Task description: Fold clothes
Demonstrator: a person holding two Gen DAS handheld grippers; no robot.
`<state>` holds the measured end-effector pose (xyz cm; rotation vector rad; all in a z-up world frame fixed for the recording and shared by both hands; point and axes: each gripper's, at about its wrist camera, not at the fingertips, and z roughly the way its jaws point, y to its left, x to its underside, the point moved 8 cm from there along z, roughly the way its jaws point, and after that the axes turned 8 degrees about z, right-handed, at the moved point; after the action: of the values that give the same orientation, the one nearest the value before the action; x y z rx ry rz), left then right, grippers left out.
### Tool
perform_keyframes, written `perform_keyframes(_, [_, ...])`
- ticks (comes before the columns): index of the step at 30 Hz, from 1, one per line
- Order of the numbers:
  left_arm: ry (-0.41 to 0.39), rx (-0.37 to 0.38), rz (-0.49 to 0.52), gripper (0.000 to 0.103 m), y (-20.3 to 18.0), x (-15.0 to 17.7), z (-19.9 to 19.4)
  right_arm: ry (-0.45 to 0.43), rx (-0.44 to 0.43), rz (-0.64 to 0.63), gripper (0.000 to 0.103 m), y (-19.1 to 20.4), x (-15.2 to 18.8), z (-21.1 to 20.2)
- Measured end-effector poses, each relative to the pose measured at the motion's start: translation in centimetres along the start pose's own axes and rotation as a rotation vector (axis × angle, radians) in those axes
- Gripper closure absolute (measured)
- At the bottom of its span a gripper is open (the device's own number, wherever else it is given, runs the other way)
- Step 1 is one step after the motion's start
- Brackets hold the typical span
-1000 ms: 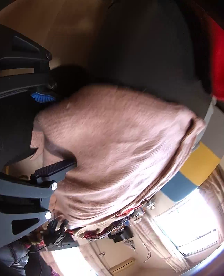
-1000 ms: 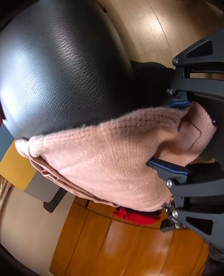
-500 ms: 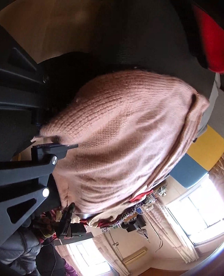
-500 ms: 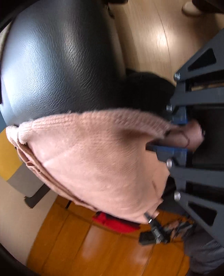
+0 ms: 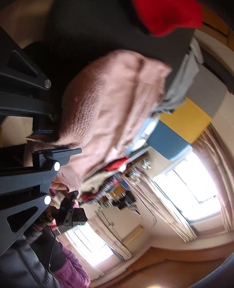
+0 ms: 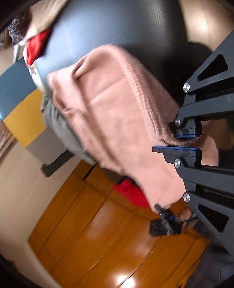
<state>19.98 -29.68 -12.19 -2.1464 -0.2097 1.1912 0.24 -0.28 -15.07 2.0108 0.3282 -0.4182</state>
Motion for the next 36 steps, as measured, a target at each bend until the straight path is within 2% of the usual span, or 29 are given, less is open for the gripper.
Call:
perform_keyframes(2, [-0.027,0.025,0.012,0.093,-0.1,-2.2,0.4,-0.024,-0.027,-0.008,0.096,1.7,-0.5,0.4])
perform_keyframes(6, [-0.044,0.023,0.043,0.093,1.0,-6.6,2.6,-0.061,-0.052,-0.018,0.096,2.1,-4.9,-0.8])
perform_keyframes(9, [-0.043,-0.003,0.012,0.093,3.9,-9.7,5.2,-0.089,-0.041,-0.014,0.096,1.2,-9.1,-0.8])
perform_keyframes(11, [-0.007,-0.069,-0.053,0.093,7.9,-10.7,8.0,-0.088,-0.008,0.033,0.096,-1.4,-11.6,0.9])
perform_keyframes(13, [0.069,-0.114,-0.147,0.093,11.9,-9.9,10.9,-0.078,0.053,0.072,0.095,-4.6,-13.4,3.1])
perform_keyframes(15, [0.154,-0.173,-0.222,0.093,15.5,-8.0,13.4,-0.040,0.107,0.118,0.095,-7.4,-13.0,4.9])
perform_keyframes(16, [0.177,-0.180,-0.237,0.094,16.3,-7.0,13.9,-0.020,0.133,0.142,0.095,-8.8,-12.8,5.7])
perform_keyframes(17, [0.165,-0.165,-0.236,0.094,16.2,-6.5,13.6,0.000,0.159,0.165,0.096,-10.2,-12.5,6.5])
perform_keyframes(19, [0.153,-0.149,-0.236,0.094,15.5,-5.5,12.3,0.005,0.148,0.158,0.099,-10.5,-11.3,6.2])
perform_keyframes(25, [0.150,-0.111,-0.219,0.094,12.6,-2.9,8.3,0.062,0.099,0.082,0.095,-7.7,-8.0,4.4])
perform_keyframes(28, [0.093,0.002,-0.203,0.094,10.1,-4.8,6.5,0.079,0.058,0.043,0.095,-5.7,-7.7,4.1])
perform_keyframes(30, [0.037,0.068,-0.207,0.094,9.2,-7.1,6.0,0.046,0.007,0.034,0.095,-4.2,-9.0,3.8])
perform_keyframes(32, [-0.044,0.126,-0.267,0.091,9.9,-10.0,6.2,-0.017,-0.057,0.048,0.095,-3.1,-11.3,3.3])
perform_keyframes(35, [-0.125,0.105,-0.538,0.074,15.8,-12.4,7.8,-0.135,-0.063,0.153,0.093,-4.7,-15.4,3.5])
perform_keyframes(36, [-0.140,0.081,-0.612,0.066,18.0,-12.6,8.5,-0.132,-0.052,0.206,0.087,-6.1,-15.8,4.2])
